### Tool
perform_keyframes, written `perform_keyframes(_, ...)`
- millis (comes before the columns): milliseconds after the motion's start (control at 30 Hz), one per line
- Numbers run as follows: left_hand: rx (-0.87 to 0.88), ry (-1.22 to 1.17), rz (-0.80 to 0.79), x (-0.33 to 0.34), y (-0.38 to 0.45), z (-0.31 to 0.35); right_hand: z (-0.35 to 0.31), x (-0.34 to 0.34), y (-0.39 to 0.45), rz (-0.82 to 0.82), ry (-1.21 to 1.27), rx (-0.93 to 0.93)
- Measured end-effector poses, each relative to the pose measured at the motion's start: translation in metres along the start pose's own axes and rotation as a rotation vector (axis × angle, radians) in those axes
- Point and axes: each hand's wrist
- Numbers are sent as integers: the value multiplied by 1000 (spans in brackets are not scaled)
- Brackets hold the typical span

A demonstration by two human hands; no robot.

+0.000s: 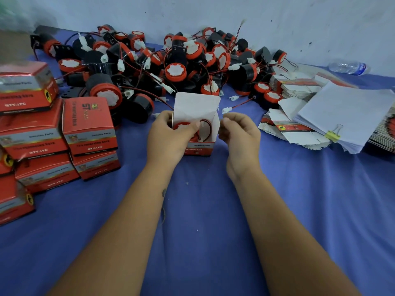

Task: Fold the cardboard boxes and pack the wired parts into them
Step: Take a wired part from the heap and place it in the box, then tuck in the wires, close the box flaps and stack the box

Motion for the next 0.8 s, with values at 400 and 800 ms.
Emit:
perform_keyframes(400, 33, -2, -29, 1, -2, -1, 10, 4, -4, -176, -146, -123)
perform_keyframes(800, 9, 25, -135, -4, -4, -1, 9, 8, -5, -254, -271, -128)
Point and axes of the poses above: each hand's wrist, its own y-axis towards the middle knuckle, its own x-axis out of the palm, z = x × y, and after that the axes turned 10 degrees about -x, right-handed
